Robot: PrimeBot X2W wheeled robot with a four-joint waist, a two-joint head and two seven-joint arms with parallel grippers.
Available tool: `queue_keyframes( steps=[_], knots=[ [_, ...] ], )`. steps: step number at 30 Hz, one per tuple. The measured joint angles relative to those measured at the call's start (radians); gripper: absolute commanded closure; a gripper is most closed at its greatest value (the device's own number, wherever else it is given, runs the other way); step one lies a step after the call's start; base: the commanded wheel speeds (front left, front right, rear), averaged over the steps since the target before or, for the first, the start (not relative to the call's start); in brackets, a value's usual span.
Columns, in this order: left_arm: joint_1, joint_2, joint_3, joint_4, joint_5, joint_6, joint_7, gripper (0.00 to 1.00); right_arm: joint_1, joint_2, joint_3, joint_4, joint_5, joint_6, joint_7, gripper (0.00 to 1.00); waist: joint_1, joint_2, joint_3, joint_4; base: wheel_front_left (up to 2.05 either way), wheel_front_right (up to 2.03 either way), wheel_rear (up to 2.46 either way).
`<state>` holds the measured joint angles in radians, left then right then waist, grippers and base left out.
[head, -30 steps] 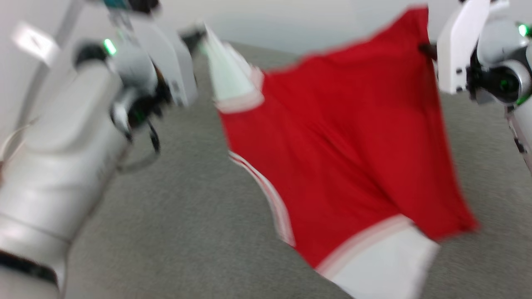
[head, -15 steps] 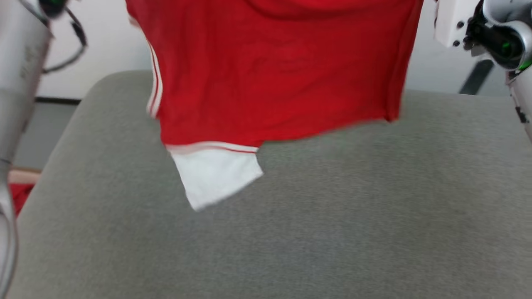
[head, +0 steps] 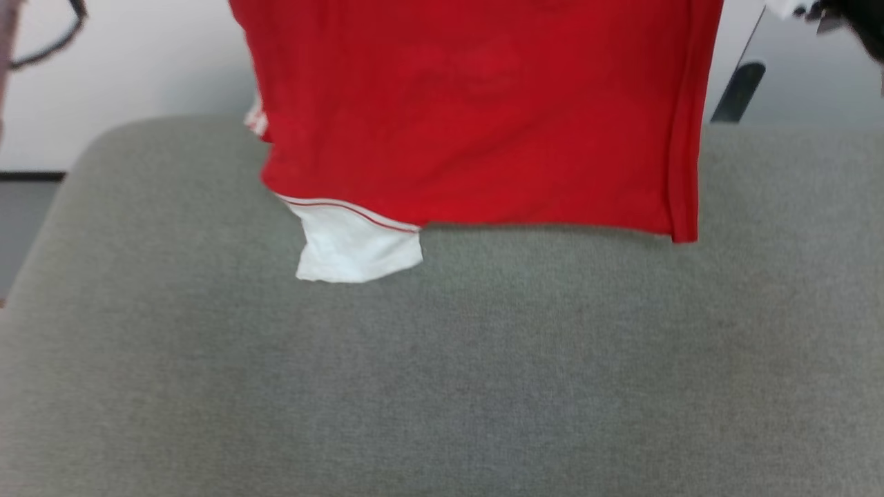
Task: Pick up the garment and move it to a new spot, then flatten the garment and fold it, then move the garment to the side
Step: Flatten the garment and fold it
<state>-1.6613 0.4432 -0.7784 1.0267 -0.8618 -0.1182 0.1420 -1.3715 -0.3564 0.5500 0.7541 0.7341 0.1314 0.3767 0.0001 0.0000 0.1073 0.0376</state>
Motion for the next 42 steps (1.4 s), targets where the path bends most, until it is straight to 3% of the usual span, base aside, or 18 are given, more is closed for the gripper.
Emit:
queue_keyframes(
  steps=[5, 12, 18, 23, 29, 33, 37, 42],
  knots=[
    [-0.073, 0.017, -0.018, 0.026, 0.050, 0.005, -0.072, 1.00, -0.079, 0.033, -0.022, 0.048, -0.053, 0.000, -0.090, 1.00, 0.0000, 0.0001, 0.070, -0.015, 0.00, 0.00, 0.00],
    [-0.265, 0.067, -0.046, 0.044, 0.148, 0.008, -0.247, 1.00, -0.233, 0.105, -0.077, 0.163, -0.149, 0.000, -0.341, 1.00, 0.0000, 0.0000, 0.209, -0.046, 0.00, 0.00, 0.00],
    [-0.461, 0.063, -0.046, 0.047, 0.188, 0.004, -0.349, 1.00, -0.361, 0.115, -0.130, 0.266, -0.243, 0.000, -0.531, 1.00, 0.0000, 0.0000, 0.348, -0.068, 0.00, 0.00, 0.00],
    [-0.504, 0.048, -0.055, 0.043, 0.197, -0.006, -0.390, 1.00, -0.407, 0.129, -0.168, 0.349, -0.283, 0.000, -0.602, 1.00, 0.0000, 0.0000, 0.466, -0.073, 0.00, 0.00, 0.00],
    [-0.429, 0.023, -0.049, 0.043, 0.161, -0.011, -0.402, 1.00, -0.384, 0.151, -0.161, 0.412, -0.307, 0.000, -0.625, 1.00, 0.0000, 0.0000, 0.579, -0.063, 0.00, 0.00, 0.00],
    [-0.341, -0.002, -0.064, 0.053, 0.109, -0.013, -0.395, 1.00, -0.330, 0.150, -0.130, 0.425, -0.297, 0.000, -0.626, 1.00, -0.0001, 0.0001, 0.598, -0.039, 0.00, 0.00, 0.00],
    [-0.217, -0.005, -0.129, 0.040, 0.056, -0.013, -0.283, 1.00, -0.239, 0.140, -0.067, 0.397, -0.238, 0.000, -0.593, 1.00, 0.0000, 0.0000, 0.571, -0.028, 0.00, 0.00, 0.00],
    [-0.056, 0.043, -0.207, -0.036, -0.003, -0.013, -0.155, 1.00, -0.073, 0.068, 0.035, 0.299, -0.144, 0.000, -0.540, 1.00, 0.0000, 0.0000, 0.498, -0.016, 0.00, 0.00, 0.00]
  ],
)
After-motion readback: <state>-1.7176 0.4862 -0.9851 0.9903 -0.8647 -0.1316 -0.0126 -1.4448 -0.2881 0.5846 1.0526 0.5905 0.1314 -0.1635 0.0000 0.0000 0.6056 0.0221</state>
